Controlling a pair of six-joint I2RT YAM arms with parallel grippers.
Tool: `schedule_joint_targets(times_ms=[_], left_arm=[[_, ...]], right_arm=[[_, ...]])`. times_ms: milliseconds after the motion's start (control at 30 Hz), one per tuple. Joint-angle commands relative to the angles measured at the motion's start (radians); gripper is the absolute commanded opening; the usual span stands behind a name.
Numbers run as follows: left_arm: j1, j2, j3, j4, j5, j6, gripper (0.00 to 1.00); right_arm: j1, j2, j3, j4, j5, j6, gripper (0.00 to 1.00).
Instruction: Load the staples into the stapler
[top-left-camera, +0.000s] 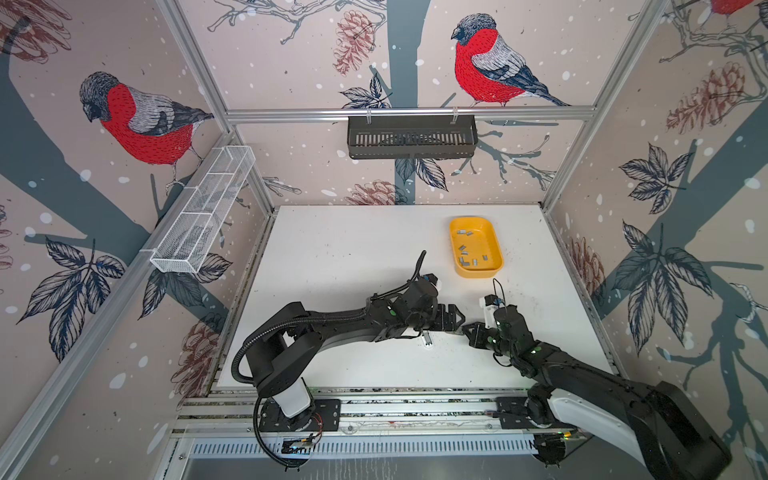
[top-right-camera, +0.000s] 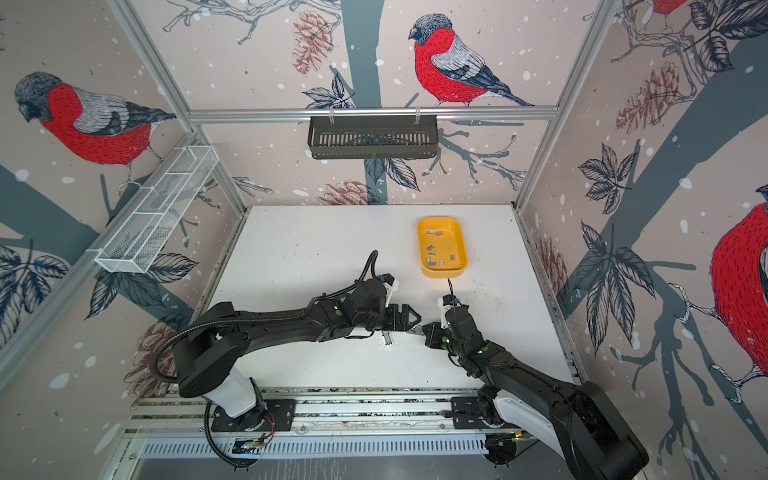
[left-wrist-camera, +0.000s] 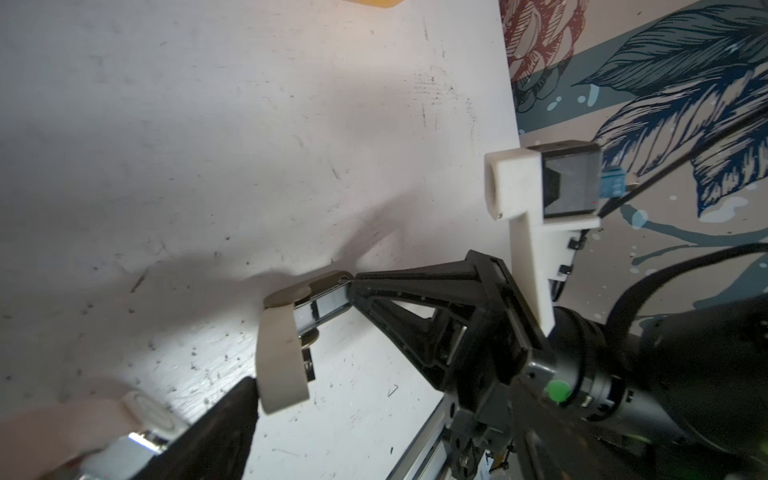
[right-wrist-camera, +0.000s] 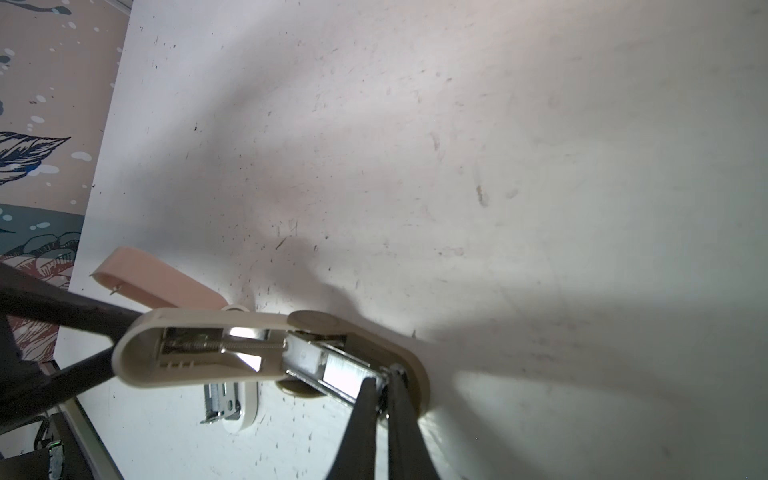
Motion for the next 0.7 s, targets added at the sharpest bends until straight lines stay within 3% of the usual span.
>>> schedule_joint_targets(times_ms=[0, 433, 667], left_arm=[[0.001, 0.009, 0.014, 0.068, 0.041, 0.015, 0.93], [-0.029, 0.092, 0.053, 0.136, 0.113, 0.014, 0.93], [-0.029, 0.097, 0.083, 0.139, 0.105, 0.006, 0.93]], right_arm=[[0.001, 0.000, -0.004, -0.009, 0.016, -0.007, 0.09], [0.000, -0.008, 0.018, -0.043, 0.024, -0.019, 0.10], [-0.005, -0.109, 0.026, -0.117, 0.036, 0.005, 0.15]])
